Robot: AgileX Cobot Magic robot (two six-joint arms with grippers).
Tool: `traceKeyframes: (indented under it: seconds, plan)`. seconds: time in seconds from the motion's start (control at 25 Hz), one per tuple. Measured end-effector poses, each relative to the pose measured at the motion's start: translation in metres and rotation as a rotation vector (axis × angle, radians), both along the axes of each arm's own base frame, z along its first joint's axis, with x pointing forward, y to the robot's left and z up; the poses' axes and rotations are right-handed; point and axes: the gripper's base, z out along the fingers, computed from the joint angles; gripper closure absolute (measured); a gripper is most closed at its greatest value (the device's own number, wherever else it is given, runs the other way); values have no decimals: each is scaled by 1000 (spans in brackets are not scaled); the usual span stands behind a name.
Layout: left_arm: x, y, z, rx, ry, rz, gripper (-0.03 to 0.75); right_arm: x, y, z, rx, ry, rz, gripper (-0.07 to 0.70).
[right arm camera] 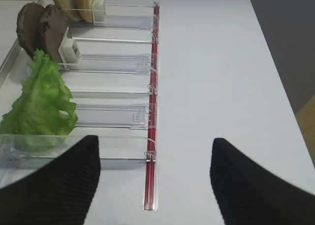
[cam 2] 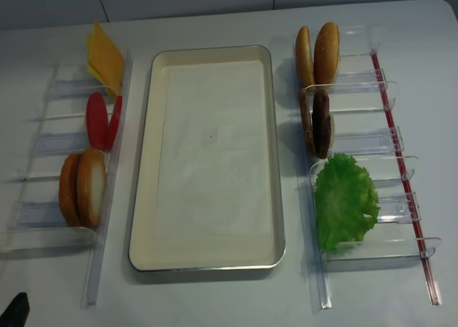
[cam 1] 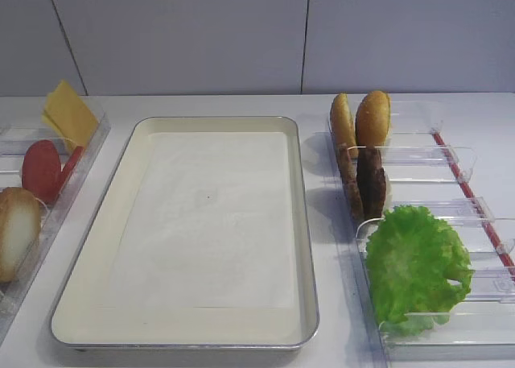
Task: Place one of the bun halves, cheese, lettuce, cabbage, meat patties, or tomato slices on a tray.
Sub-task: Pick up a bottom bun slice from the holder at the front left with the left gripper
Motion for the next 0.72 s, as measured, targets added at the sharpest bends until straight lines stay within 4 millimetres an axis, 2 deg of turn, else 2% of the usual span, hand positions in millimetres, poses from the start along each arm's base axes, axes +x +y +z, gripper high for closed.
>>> traceKeyframes:
  seconds: [0.72]
  plan:
    - [0,0,0,0,0,0,244,0,0,0,4,0,-2,161]
